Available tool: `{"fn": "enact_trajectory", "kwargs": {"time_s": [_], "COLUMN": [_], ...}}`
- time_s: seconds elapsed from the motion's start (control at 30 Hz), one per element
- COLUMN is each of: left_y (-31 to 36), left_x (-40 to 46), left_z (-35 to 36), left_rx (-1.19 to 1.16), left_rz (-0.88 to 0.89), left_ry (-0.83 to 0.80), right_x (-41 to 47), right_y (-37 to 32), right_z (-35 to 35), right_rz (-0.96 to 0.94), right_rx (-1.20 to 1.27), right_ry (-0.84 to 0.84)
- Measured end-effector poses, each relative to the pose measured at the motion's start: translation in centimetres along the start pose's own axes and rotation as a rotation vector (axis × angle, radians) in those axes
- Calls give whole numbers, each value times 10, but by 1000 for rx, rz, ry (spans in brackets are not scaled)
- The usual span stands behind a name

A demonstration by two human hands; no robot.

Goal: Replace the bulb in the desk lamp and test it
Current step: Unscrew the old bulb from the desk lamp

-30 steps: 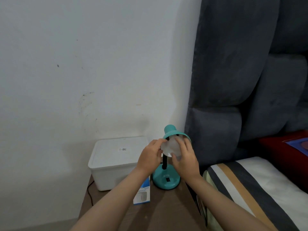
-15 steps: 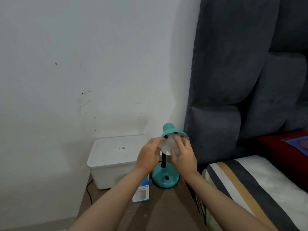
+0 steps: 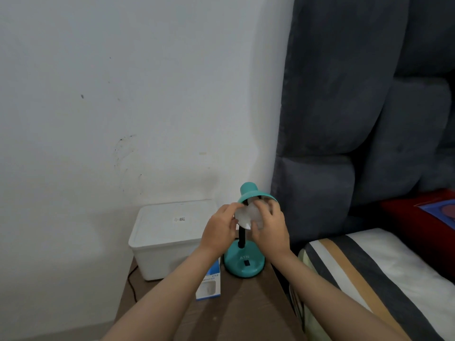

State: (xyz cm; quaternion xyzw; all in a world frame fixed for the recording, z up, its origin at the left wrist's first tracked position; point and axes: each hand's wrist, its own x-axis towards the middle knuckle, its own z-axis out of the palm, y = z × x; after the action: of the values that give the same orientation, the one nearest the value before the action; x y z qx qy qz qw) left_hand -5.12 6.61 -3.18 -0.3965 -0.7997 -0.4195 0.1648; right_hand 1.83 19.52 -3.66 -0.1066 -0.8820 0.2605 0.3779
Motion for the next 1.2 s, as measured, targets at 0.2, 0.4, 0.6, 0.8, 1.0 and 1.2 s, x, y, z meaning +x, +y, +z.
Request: {"fn": "enact_trajectory", "kwargs": {"time_s": [0.2,0.4,0.6,0.8,1.0,1.2], "left_y": [2,2,0,-1,-1,-33], "left_x": [0,-1,0,0,-15,-78], "left_z": [0,1,0,2,0,-2], "left_rx": [-6,-6,-10,-22,-59,39], "left_rz": [6,9,-4,-12,-32,-220], "left_ry": [6,12,7,11,31,91], "right_x": [-5,-2,0,-8,-32,-100], "right_y": [3,-13,-11,-5,-5,2], "right_z": [-1,7,5,-1,-5,12], "right_rz": [27,336,279,75,140,179], "right_rx": [34,337,285,80,246,327], "right_ry": [32,173,137,99,191,216]}}
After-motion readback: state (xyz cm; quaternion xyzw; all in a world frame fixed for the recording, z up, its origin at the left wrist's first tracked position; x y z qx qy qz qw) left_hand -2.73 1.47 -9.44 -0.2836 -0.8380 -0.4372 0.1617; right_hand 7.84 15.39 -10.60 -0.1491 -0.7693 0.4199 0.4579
